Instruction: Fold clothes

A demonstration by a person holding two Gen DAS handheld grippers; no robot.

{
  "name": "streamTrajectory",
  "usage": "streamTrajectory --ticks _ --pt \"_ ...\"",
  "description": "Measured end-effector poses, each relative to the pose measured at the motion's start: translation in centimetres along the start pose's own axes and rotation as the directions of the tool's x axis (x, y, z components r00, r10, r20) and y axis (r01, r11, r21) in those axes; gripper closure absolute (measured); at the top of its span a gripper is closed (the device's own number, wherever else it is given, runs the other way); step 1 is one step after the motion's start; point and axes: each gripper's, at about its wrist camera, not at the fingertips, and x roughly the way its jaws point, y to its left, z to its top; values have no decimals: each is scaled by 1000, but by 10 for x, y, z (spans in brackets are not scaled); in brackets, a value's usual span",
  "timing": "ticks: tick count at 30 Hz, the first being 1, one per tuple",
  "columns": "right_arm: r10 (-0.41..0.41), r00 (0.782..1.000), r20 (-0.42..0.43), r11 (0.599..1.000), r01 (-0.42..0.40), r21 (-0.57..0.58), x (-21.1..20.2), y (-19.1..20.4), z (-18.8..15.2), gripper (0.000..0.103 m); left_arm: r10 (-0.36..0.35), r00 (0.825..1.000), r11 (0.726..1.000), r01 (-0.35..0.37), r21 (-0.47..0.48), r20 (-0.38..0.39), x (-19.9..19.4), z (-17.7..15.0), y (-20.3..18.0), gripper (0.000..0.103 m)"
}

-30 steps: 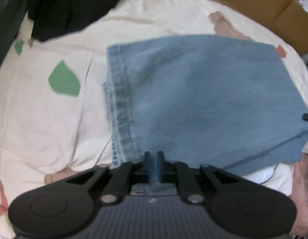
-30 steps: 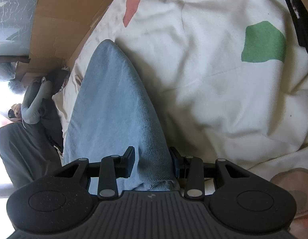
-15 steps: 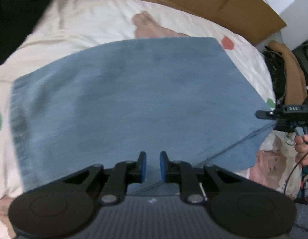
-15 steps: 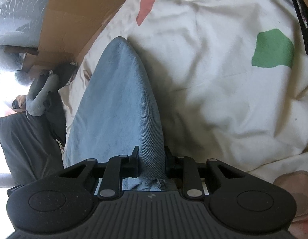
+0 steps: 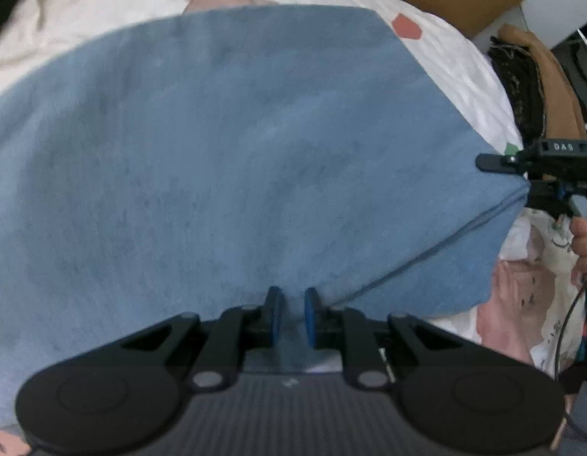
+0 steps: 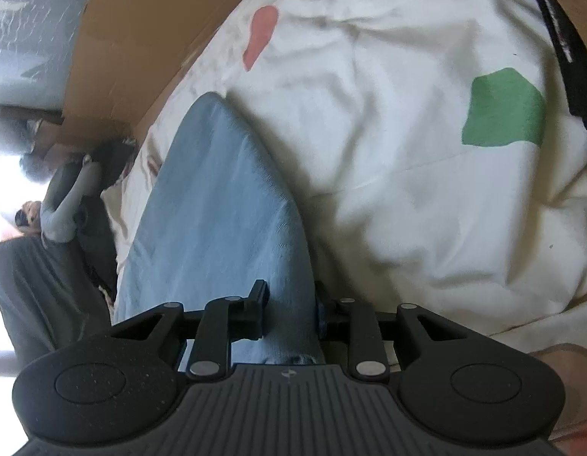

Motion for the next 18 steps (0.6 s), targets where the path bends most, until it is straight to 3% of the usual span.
streamTrajectory --ticks 14,18 --pt "6 1000 -6 1000 -6 -28 25 14 8 71 11 1000 1000 -12 8 23 -5 -8 -9 93" --pt "1 1000 -14 998 -2 -63 30 19 9 72 -21 1000 998 21 -55 6 -7 -2 1 93"
